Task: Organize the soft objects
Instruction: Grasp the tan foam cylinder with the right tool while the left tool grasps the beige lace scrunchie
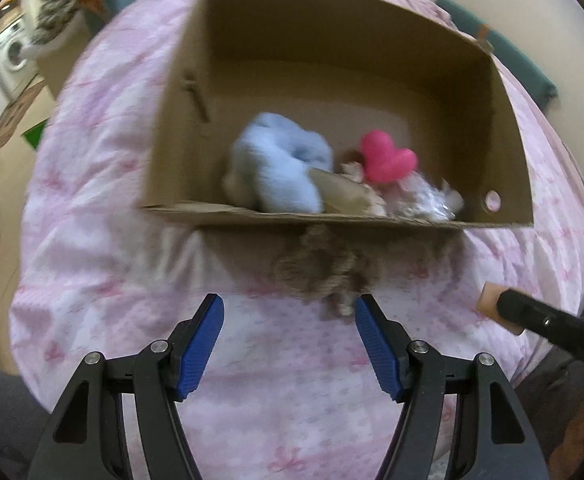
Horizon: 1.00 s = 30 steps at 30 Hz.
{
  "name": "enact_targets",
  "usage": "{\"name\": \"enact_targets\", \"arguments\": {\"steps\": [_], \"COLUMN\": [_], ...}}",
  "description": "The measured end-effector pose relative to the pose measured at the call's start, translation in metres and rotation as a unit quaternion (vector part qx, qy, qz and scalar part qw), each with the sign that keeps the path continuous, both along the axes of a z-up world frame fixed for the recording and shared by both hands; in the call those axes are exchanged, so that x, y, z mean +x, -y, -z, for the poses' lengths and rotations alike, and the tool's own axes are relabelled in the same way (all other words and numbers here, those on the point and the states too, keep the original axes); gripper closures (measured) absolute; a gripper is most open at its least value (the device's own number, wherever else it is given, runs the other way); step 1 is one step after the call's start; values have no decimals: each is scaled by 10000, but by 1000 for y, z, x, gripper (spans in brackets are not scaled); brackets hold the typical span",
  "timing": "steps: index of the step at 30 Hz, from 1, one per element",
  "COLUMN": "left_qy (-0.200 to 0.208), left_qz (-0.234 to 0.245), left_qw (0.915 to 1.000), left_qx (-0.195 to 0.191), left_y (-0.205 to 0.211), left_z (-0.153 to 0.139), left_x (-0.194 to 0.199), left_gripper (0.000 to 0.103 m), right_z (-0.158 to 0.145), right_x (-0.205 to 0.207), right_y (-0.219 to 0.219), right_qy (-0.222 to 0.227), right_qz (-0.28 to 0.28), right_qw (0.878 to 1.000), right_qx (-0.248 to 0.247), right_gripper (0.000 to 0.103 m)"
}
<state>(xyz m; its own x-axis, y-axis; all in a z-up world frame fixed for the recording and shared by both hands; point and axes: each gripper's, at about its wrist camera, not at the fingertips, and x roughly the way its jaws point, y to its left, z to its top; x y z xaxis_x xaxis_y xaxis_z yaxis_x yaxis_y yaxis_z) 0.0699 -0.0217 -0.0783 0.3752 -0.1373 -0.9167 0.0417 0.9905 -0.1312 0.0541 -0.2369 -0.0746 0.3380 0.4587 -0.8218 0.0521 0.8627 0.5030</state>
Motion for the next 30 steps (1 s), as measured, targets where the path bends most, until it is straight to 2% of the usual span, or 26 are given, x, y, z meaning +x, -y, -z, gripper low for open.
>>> {"name": "enact_targets", "arguments": {"steps": [5, 9, 12, 15, 16, 17, 19, 22, 25, 30], "left_qy": [-106, -87, -258, -191, -182, -144, -254, -279, -240, -139], "left_qz": [220, 257, 362, 327, 309, 320, 334, 210, 150, -144], "left_qw": [9996, 9995, 9983, 9988, 9990, 9992, 9991, 9993, 9996, 9998], "left_qx": [-139, 166, 371, 305, 279, 215, 53, -100, 4, -30], "left_y": [23, 37, 44, 43, 42, 41, 38, 30, 25, 11], "left_z": [18, 35, 53, 55, 54, 53, 54, 52, 48, 32], "left_x": [9, 19, 27, 27, 27, 26, 27, 26, 20, 8], "left_gripper": [38, 38, 38, 38, 48, 68, 88, 90, 90, 90], "right_z": [3, 7, 8, 9, 9, 9, 10, 9, 9, 10], "right_x": [0, 2, 2, 3, 4, 4, 4, 6, 7, 7], "right_y": [13, 14, 15, 13, 12, 11, 10, 7, 2, -7], "right_qy": [-29, -92, -109, -126, -129, -132, -132, -122, -102, -91], "right_qz": [251, 256, 260, 238, 227, 213, 193, 158, 81, -65], "right_qw": [9996, 9996, 9996, 9996, 9996, 9997, 9997, 9998, 9999, 9999], "right_qx": [84, 66, 65, 62, 52, 45, 35, 21, -29, -115], "right_gripper": [94, 94, 94, 94, 94, 94, 94, 94, 94, 94]}}
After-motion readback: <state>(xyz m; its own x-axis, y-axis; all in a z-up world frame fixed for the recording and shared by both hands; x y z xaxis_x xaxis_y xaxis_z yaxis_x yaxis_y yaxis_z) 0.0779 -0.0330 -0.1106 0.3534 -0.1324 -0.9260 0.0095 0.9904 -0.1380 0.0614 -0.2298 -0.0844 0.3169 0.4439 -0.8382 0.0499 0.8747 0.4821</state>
